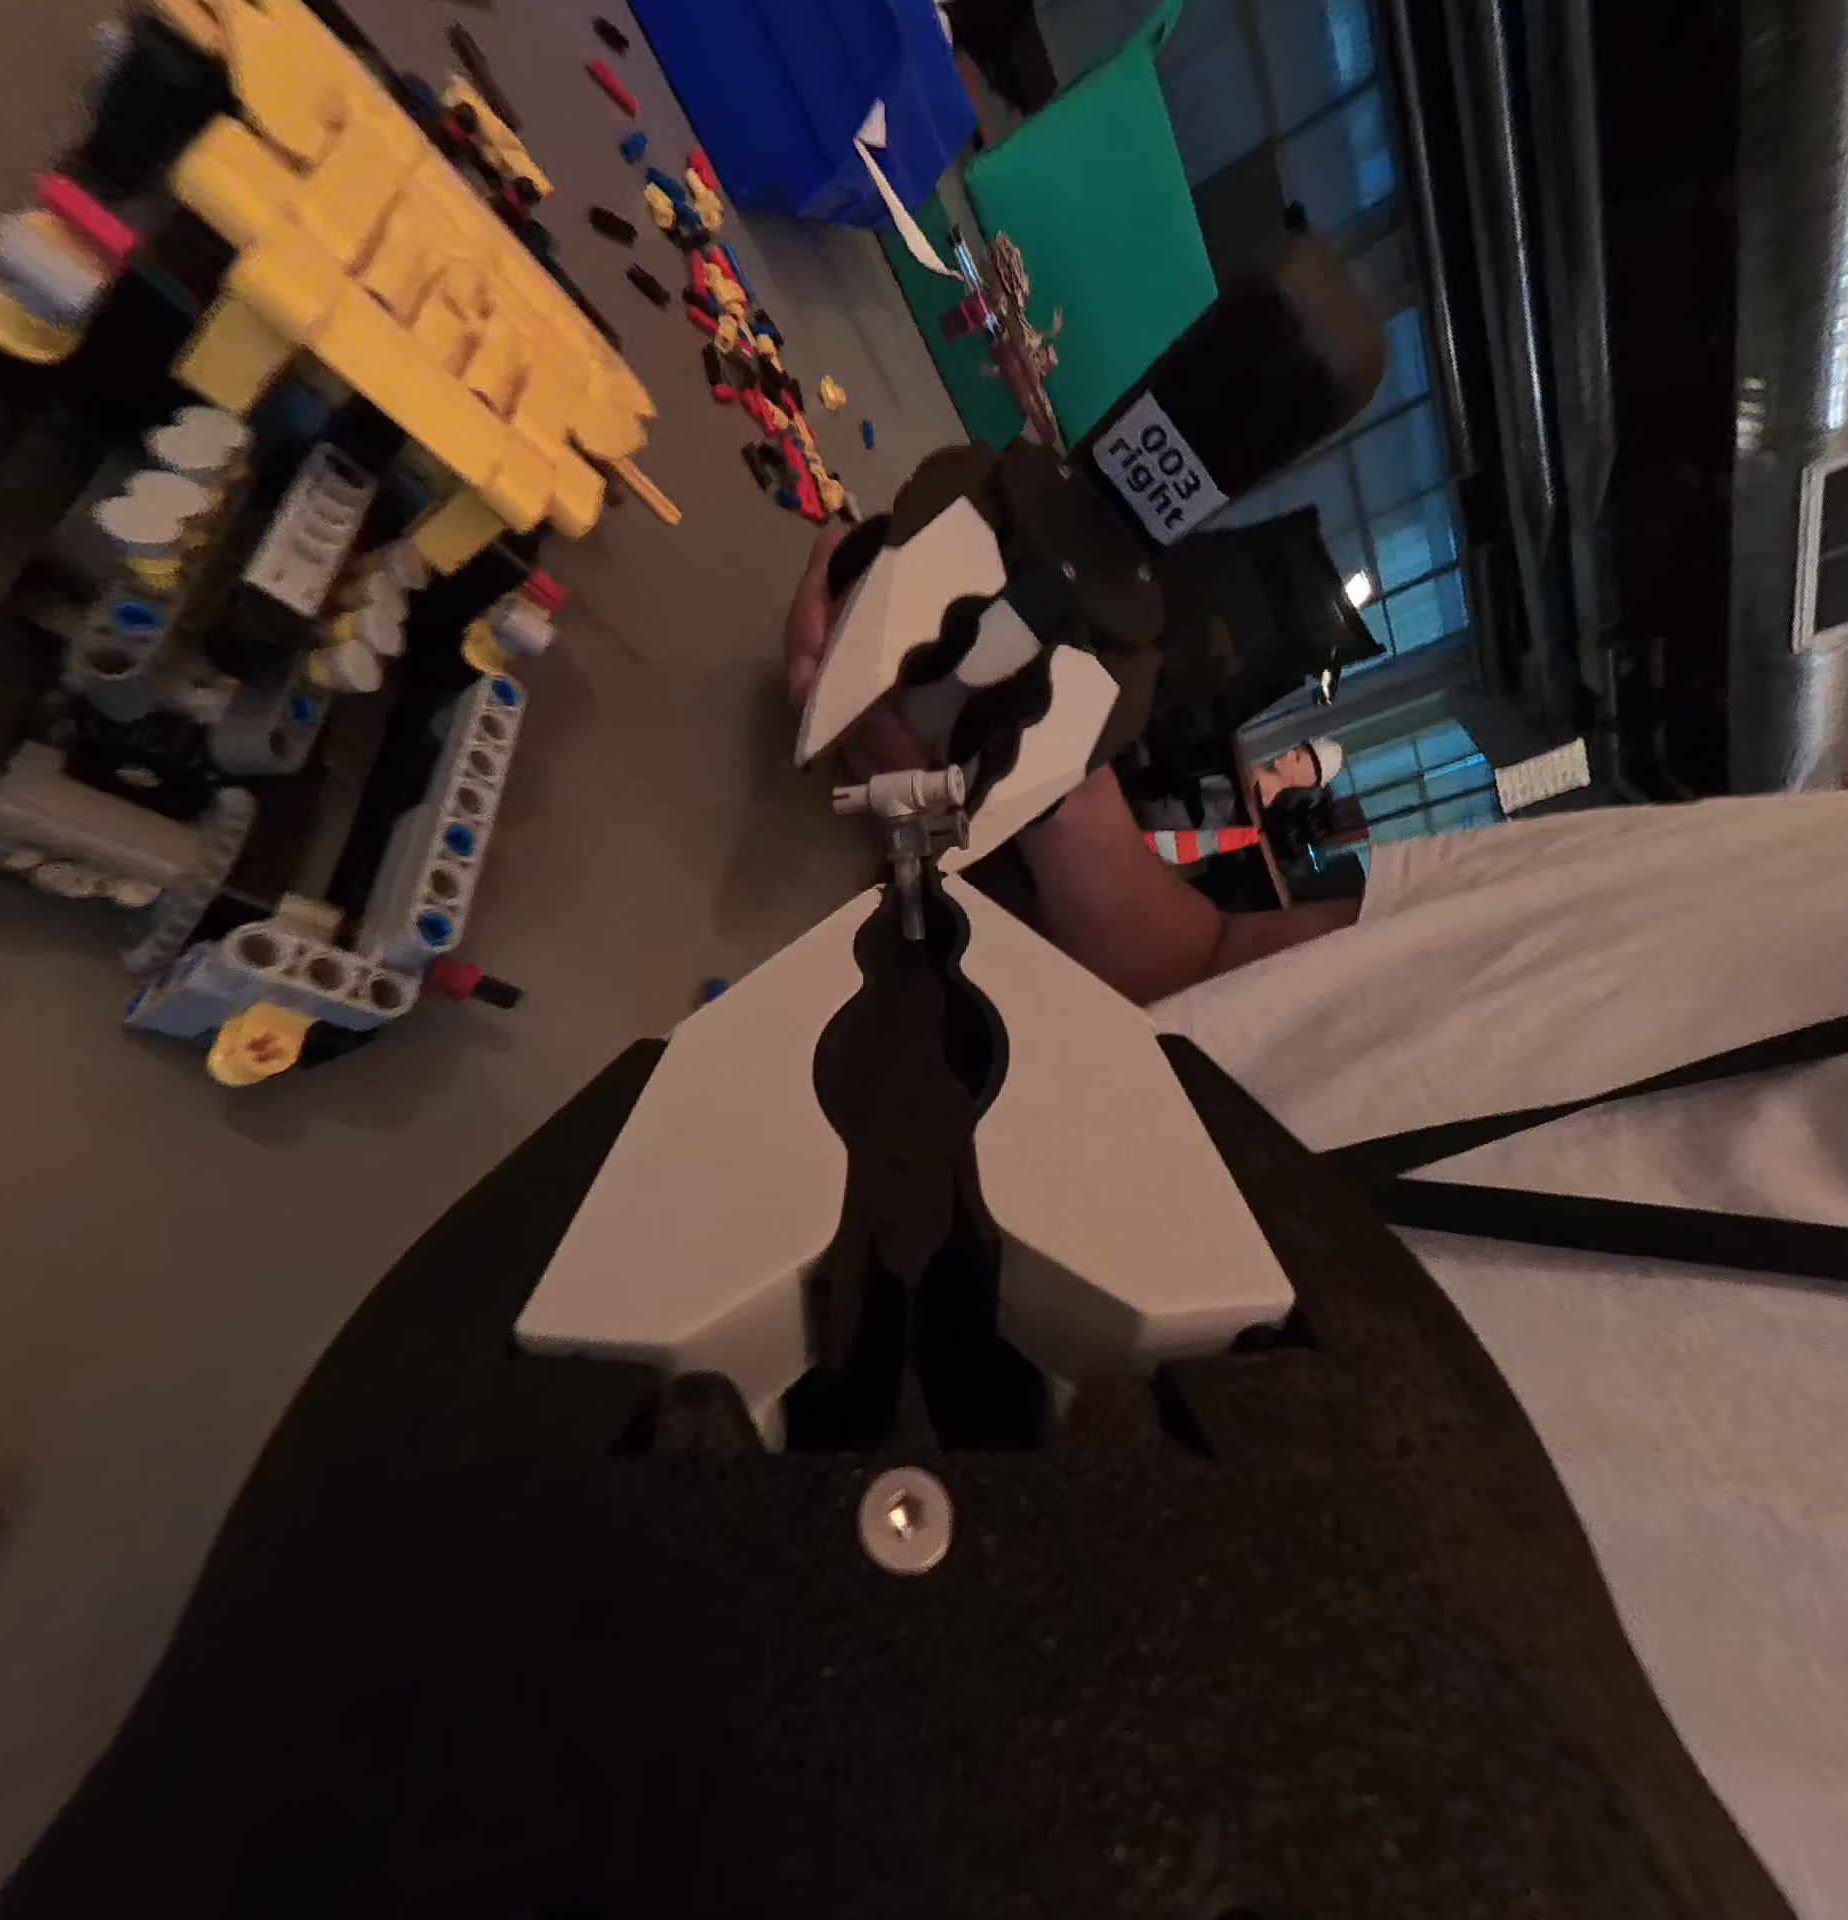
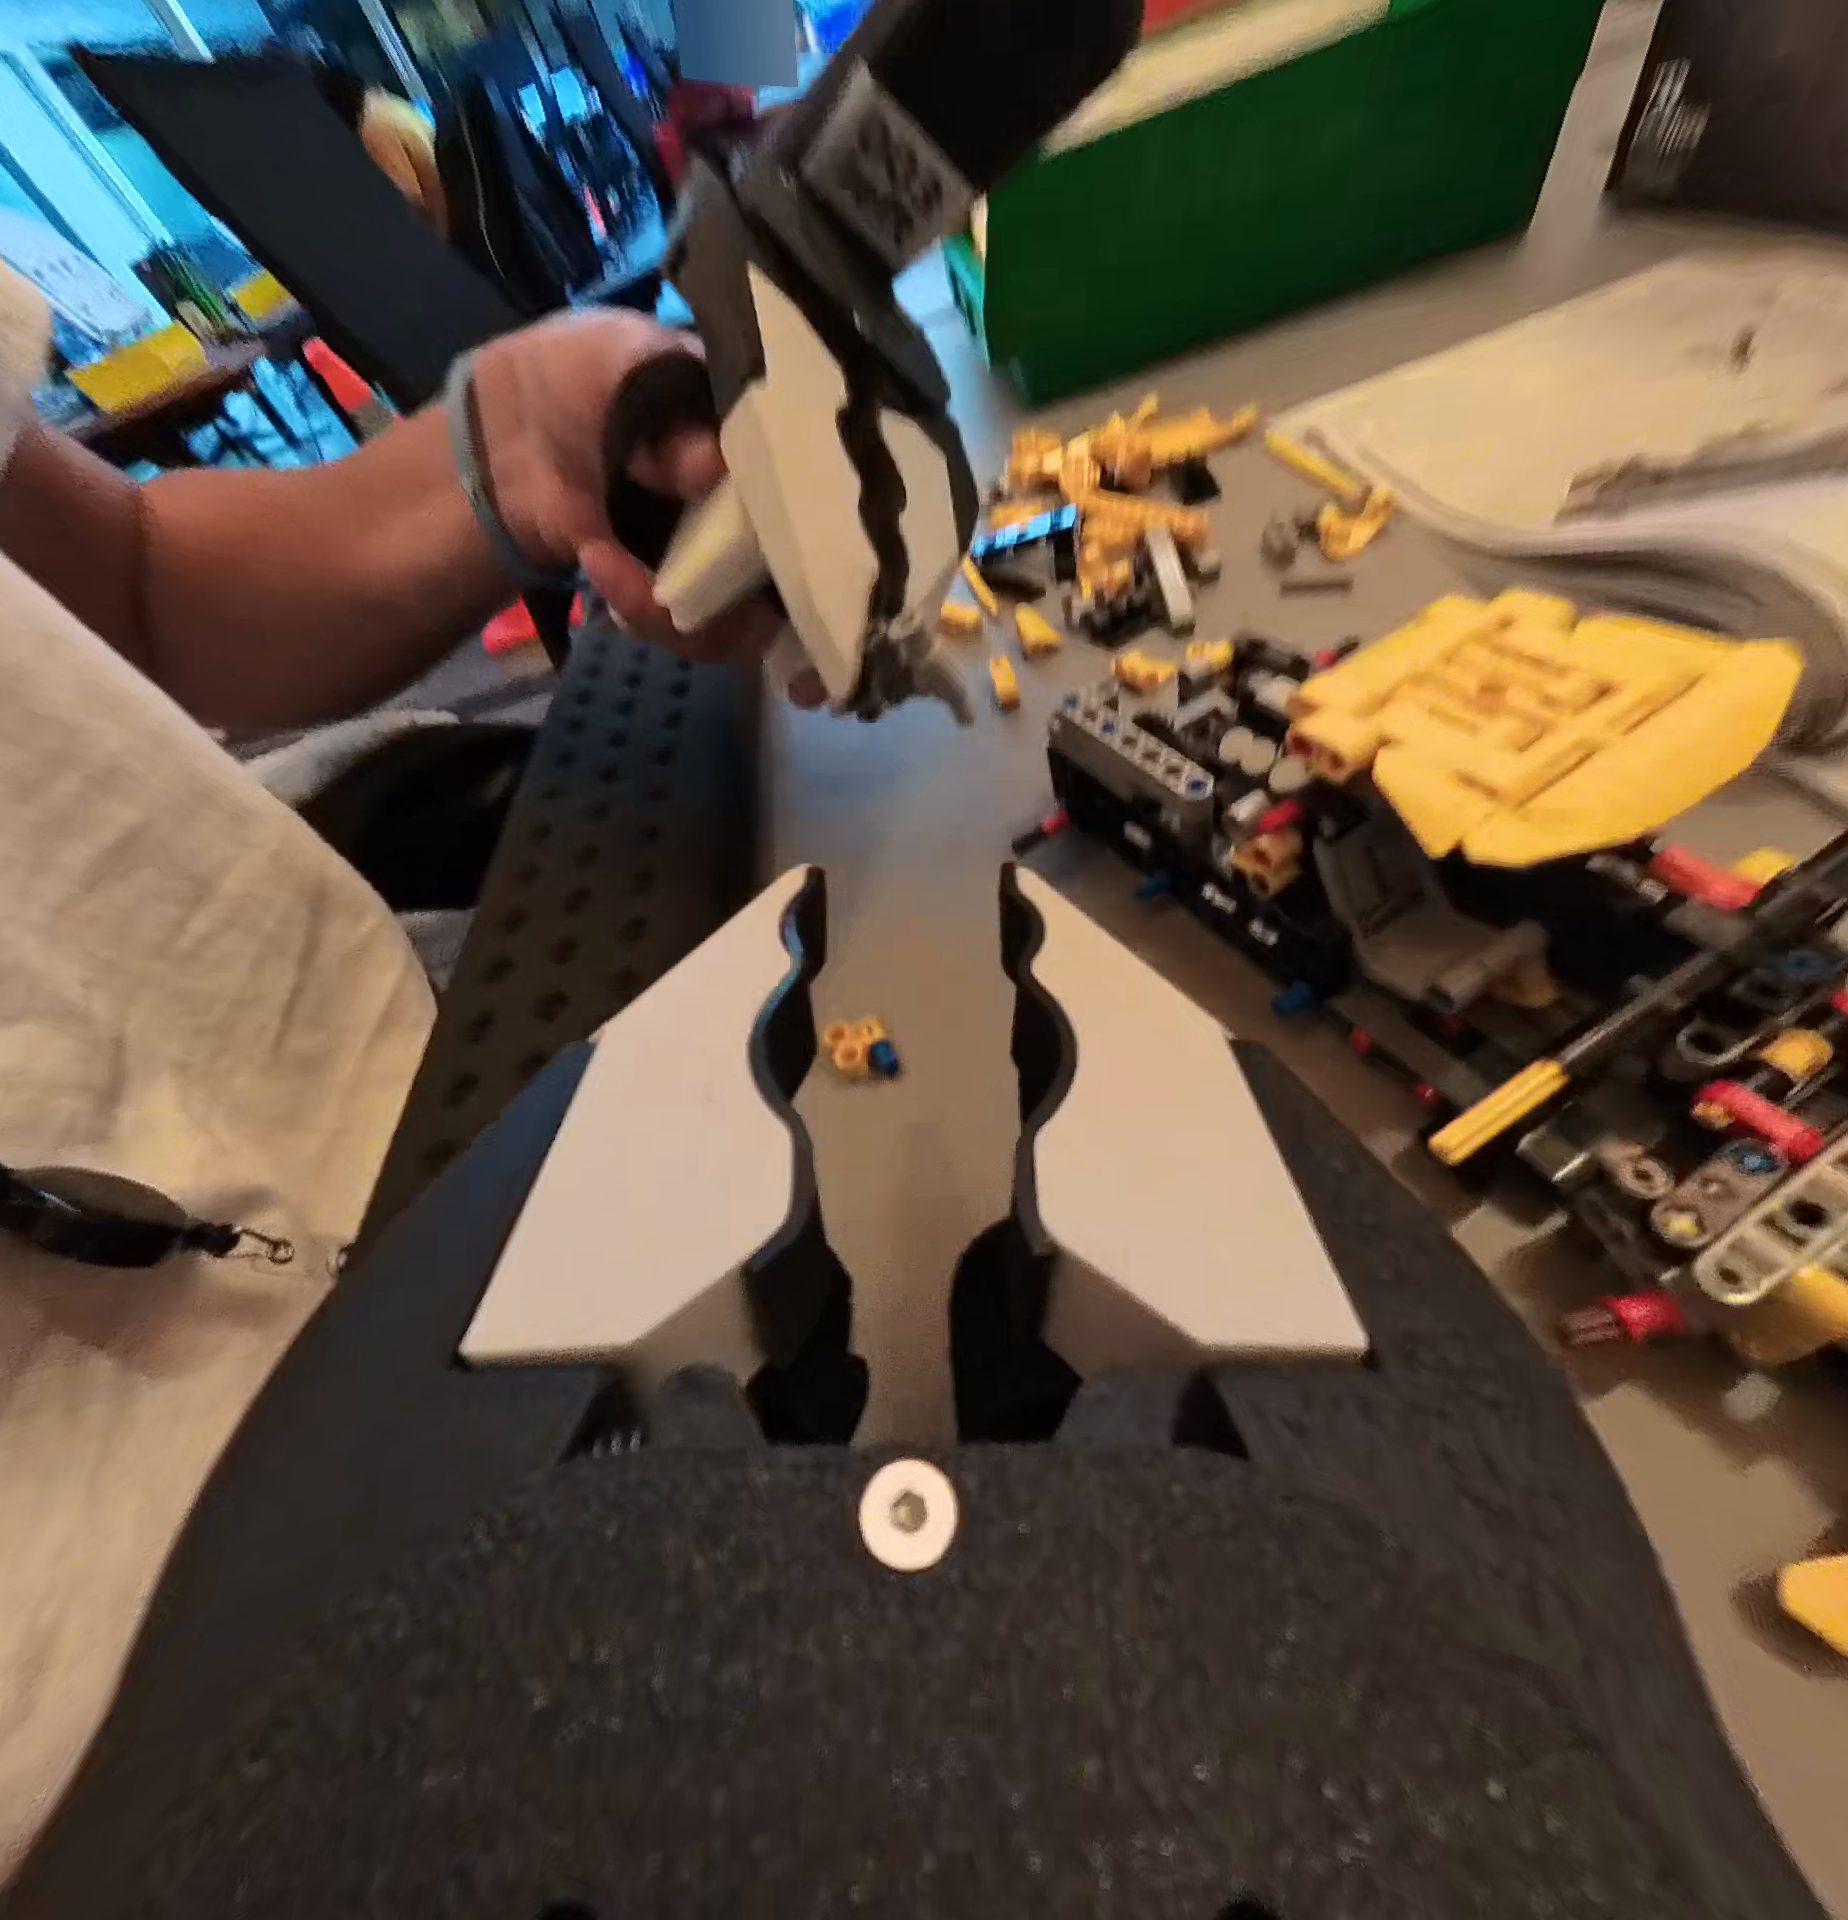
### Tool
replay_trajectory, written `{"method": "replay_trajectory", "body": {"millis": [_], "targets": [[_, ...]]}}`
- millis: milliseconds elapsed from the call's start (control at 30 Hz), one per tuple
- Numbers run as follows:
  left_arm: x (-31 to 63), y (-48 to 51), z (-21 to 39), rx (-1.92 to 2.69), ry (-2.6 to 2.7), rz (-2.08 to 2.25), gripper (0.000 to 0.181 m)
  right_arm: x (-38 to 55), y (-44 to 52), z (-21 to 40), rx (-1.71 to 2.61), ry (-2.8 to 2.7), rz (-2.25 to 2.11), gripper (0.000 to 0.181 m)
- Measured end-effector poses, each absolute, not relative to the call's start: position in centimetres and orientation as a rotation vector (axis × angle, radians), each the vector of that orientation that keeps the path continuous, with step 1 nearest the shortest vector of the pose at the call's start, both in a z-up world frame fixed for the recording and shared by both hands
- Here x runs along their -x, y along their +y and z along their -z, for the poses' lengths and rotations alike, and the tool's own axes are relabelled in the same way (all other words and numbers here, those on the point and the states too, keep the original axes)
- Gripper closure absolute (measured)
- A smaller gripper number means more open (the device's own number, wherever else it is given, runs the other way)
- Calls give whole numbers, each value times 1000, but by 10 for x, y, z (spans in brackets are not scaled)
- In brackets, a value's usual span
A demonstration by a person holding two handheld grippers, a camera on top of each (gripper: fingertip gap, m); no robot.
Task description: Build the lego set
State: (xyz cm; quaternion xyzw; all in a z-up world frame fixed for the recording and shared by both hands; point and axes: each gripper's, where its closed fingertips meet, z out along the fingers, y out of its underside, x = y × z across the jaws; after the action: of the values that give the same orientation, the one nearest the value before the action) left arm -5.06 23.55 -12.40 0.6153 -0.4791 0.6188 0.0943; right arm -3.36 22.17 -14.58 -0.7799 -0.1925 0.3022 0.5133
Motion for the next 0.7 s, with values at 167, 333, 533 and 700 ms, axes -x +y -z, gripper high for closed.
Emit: {"method": "replay_trajectory", "body": {"millis": [167,333,533,700], "targets": [[53,216,108,-1654,-1412,-1857,178,31,221,115,1653,-522,-594,147],[55,205,101,-1536,-1361,-1866,177,46,207,97,1566,-537,-802,145],[53,200,114,-1597,-1497,-1797,178,55,207,112,1632,-591,-776,150],[48,213,133,-1795,-1980,-1661,177,47,211,119,1699,-515,-831,143]]}}
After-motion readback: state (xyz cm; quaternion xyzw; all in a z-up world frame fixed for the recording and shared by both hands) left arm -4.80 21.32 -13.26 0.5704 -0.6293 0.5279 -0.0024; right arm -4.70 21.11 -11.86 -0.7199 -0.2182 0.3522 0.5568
